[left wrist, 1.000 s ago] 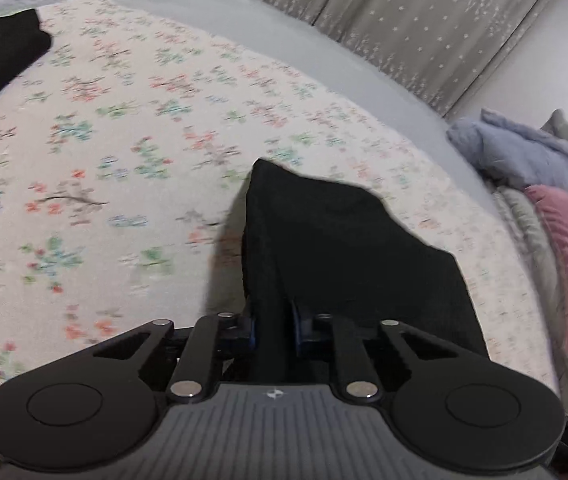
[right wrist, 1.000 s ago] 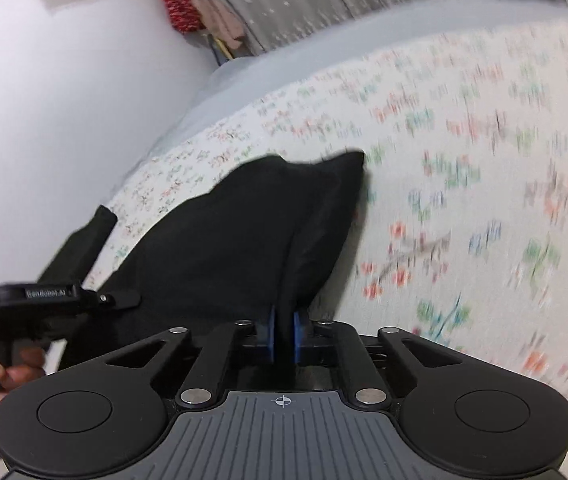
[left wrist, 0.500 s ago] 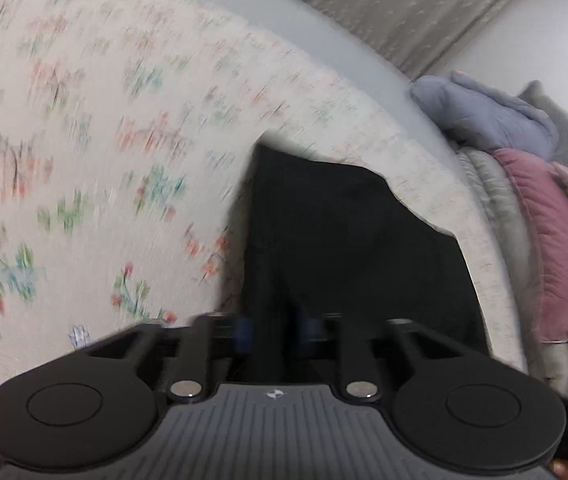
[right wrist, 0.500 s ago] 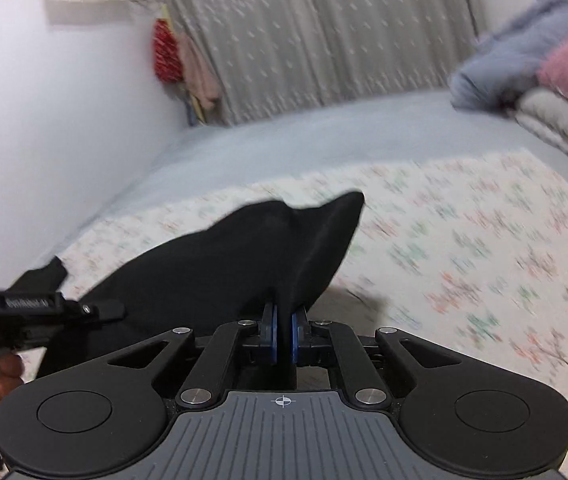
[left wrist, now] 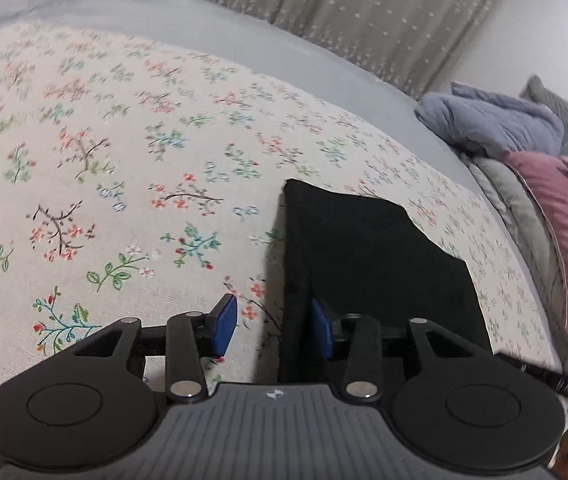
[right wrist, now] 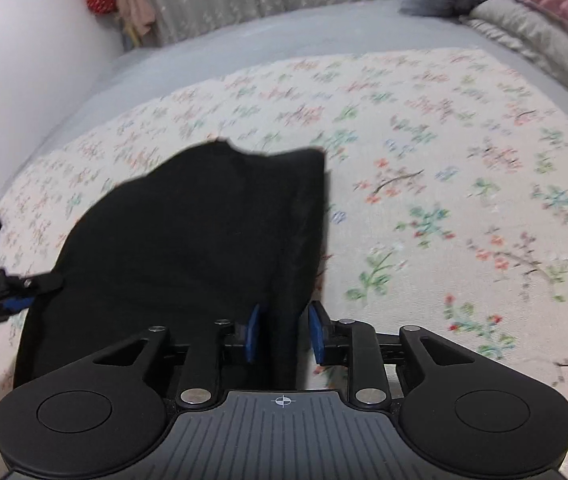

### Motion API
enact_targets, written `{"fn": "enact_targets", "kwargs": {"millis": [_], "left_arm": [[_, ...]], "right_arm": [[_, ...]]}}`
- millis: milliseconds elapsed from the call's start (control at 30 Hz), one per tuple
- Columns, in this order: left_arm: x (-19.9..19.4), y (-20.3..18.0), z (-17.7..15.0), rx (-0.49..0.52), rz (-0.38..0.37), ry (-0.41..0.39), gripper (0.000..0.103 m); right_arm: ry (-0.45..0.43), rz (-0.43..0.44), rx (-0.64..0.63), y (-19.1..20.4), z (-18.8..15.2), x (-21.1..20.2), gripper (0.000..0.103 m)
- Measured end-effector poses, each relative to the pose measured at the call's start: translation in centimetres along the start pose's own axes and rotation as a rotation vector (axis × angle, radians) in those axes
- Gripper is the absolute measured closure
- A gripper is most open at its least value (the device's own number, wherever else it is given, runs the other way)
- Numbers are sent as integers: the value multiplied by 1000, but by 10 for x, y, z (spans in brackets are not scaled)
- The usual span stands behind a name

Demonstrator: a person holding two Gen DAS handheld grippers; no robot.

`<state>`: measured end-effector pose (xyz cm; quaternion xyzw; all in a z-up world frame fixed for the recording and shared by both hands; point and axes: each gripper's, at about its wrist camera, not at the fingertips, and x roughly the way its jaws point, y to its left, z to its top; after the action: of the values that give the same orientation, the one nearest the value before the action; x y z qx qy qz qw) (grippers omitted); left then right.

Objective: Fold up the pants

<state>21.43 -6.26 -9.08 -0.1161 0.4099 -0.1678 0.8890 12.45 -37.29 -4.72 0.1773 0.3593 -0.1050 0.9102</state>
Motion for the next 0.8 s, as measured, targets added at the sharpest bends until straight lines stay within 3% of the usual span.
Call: {"fn": "enact_targets", "kwargs": {"millis": [133,367,467,600,800], "left_arm": [[-8,-7,-5,32,17,-15,49],[-40,-28,-8,127,86,-103,49],[-54,-42,-14,180,124,-124,47],[-68,-52,-27,206,154,-118,37],[-85,-53,-59,224,209,-84,36]], "right_arm": [[-46,15,23,-3,1,-12,74],[-92,25,-49,17,-6,-27,73],[-117,40,-92,32,-12,-40,60],[-160,25,-133,47,-26,-62,59],[-250,-31,-220,65,-53,-98,47]]}}
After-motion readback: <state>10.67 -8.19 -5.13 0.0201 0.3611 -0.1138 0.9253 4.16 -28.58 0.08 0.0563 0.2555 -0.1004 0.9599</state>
